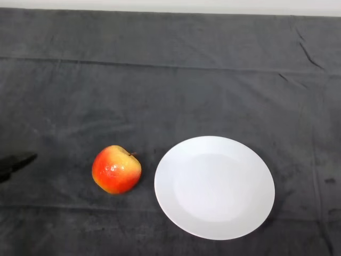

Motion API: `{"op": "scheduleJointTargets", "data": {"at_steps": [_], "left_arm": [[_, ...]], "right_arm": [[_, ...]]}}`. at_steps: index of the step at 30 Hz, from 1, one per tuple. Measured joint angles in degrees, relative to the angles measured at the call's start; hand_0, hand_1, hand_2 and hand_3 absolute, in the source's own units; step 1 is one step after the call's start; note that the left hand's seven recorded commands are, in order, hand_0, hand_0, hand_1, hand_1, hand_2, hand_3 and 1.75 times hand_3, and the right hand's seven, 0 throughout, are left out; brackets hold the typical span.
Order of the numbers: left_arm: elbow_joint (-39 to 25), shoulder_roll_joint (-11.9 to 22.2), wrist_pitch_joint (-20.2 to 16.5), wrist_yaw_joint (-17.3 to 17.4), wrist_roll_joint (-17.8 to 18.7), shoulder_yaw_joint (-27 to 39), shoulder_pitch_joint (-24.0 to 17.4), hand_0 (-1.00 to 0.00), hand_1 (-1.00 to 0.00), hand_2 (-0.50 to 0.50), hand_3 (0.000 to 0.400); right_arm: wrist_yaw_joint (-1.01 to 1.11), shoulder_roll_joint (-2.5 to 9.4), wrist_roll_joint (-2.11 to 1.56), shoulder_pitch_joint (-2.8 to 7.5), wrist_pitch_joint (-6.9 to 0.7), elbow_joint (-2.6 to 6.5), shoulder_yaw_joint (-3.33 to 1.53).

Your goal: Move the apple to the plate

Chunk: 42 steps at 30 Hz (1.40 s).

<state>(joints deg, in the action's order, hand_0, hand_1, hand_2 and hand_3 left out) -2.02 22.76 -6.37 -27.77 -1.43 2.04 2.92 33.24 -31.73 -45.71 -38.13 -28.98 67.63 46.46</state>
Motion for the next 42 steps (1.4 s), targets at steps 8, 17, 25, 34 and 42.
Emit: {"op": "scheduleJointTargets", "data": {"at_steps": [8,17,25,34,42], "left_arm": [[-0.3,-0.1,-3.7,2.8,-1.7,-5.8,0.0,0.0,0.0,0.0,0.0],[-2.2,-0.2,-5.0,6.0,-2.3,-11.7,0.2,0.0,0.0,0.0,0.0],[-2.2,-0.3,-5.0,7.7,-3.6,-14.5,0.5,0.0,0.0,0.0,0.0],[-1.3,-0.8,-5.0,8.7,-4.2,-18.2,1.6,0.0,0.0,0.0,0.0],[1.4,-1.8,-4.9,8.7,-4.3,-19.9,3.3,0.0,0.0,0.0,0.0]], "right_arm": [[0.0,0.0,0.0,0.0,0.0,0.0,0.0],[-0.01,0.0,0.0,0.0,0.0,0.0,0.0],[-0.01,0.0,0.0,0.0,0.0,0.0,0.0],[-0.01,0.0,0.0,0.0,0.0,0.0,0.0],[-0.02,0.0,0.0,0.0,0.0,0.0,-0.01]]}}
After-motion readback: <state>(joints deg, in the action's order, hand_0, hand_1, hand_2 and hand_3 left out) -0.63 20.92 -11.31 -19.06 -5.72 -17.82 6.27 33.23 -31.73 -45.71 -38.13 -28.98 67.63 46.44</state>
